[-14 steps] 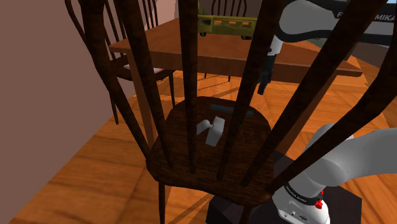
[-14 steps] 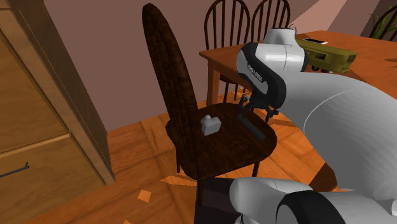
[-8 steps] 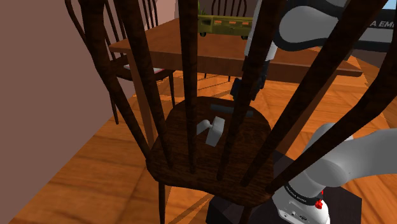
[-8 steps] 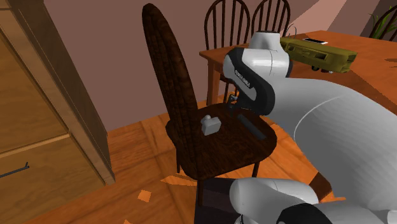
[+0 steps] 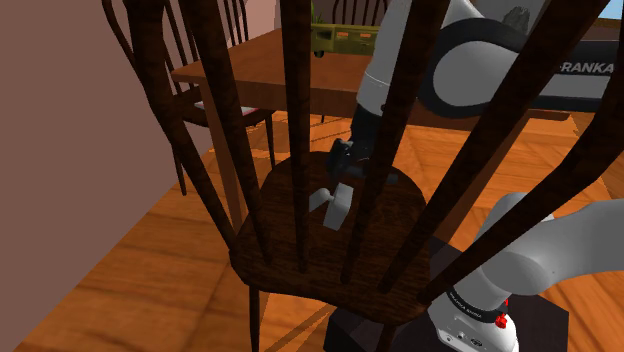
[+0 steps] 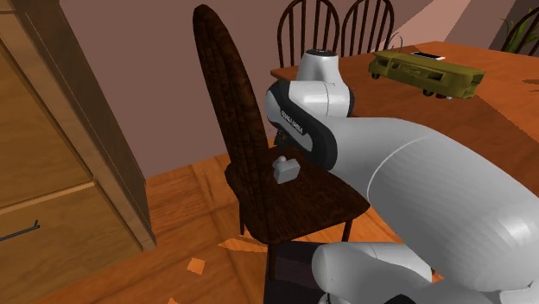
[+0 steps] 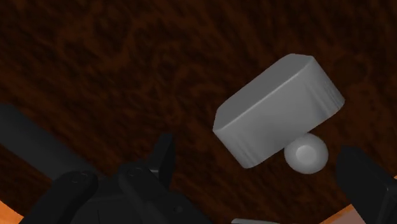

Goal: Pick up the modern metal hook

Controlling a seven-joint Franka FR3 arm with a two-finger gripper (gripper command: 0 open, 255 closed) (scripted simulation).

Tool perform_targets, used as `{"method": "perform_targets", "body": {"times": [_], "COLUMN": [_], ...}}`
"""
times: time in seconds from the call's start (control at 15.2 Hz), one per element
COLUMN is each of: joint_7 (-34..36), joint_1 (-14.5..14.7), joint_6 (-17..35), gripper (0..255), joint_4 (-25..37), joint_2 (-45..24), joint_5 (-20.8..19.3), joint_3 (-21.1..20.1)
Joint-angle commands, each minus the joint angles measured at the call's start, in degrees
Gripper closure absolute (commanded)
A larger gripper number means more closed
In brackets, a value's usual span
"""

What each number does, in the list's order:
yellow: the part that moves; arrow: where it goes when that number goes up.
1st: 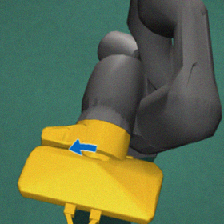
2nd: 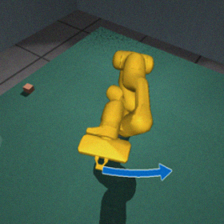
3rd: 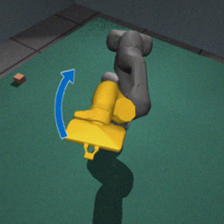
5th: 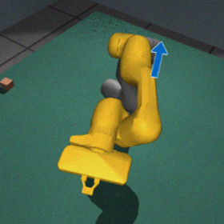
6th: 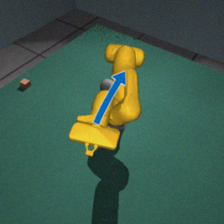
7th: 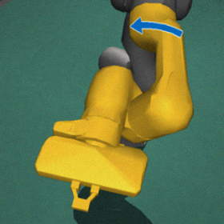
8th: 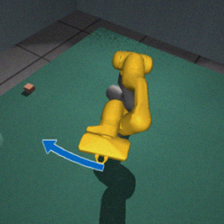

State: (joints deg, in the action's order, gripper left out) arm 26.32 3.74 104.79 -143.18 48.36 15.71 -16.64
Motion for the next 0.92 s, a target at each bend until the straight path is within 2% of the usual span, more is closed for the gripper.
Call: {"method": "perform_targets", "body": {"times": [0.0, 0.46, 0.59, 0.66, 0.86], "joint_7": [1.93, 1.45, 1.45, 1.43, 1.43], "joint_1": [0.42, 1.06, 1.06, 1.06, 1.09], "joint_6": [2.14, 7.76, 7.76, 7.75, 7.77], "gripper": [0, 0, 0, 255, 255], "joint_4": [-0.25, -6.05, -6.05, -6.09, -6.19], "joint_2": [-0.26, -0.1, -0.09, -0.05, 0.03], "joint_5": [1.26, 2.62, 2.62, 2.61, 2.63], "joint_3": [-1.88, -3.16, -3.16, -3.13, -3.13]}}
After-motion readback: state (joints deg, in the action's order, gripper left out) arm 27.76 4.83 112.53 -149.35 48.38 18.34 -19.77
